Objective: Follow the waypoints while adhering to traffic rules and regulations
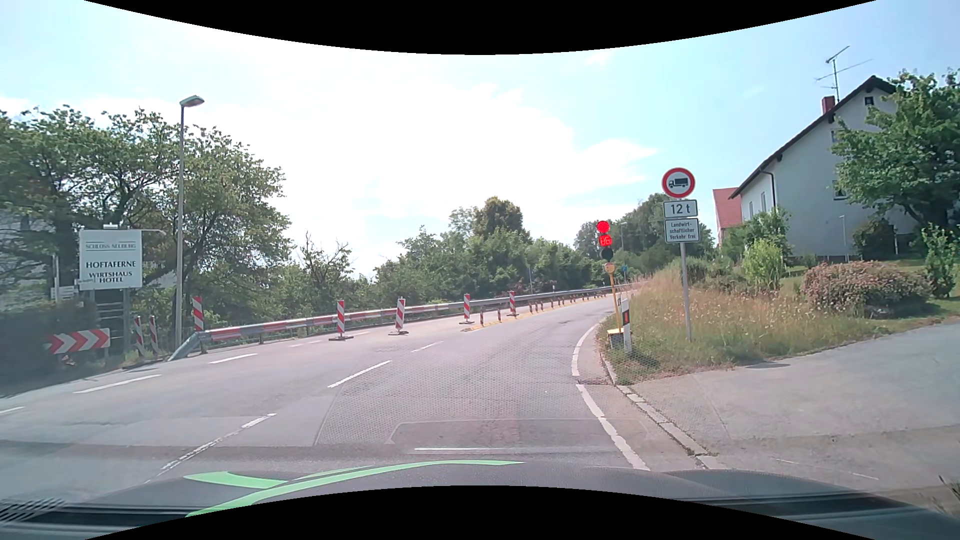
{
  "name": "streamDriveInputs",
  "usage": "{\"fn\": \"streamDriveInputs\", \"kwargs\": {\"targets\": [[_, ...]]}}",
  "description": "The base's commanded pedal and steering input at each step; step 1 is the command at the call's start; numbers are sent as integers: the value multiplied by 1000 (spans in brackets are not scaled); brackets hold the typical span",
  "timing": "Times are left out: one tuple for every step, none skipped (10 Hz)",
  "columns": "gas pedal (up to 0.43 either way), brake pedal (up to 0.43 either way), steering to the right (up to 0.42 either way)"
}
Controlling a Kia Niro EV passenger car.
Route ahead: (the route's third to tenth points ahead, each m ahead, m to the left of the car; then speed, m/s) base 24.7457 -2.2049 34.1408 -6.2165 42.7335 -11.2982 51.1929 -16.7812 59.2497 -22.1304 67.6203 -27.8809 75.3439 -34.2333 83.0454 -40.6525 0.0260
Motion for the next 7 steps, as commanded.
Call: {"fn": "streamDriveInputs", "kwargs": {"targets": [[0,293,72],[0,293,72],[0,293,72],[0,293,72],[0,287,72],[0,293,72],[0,293,71]]}}
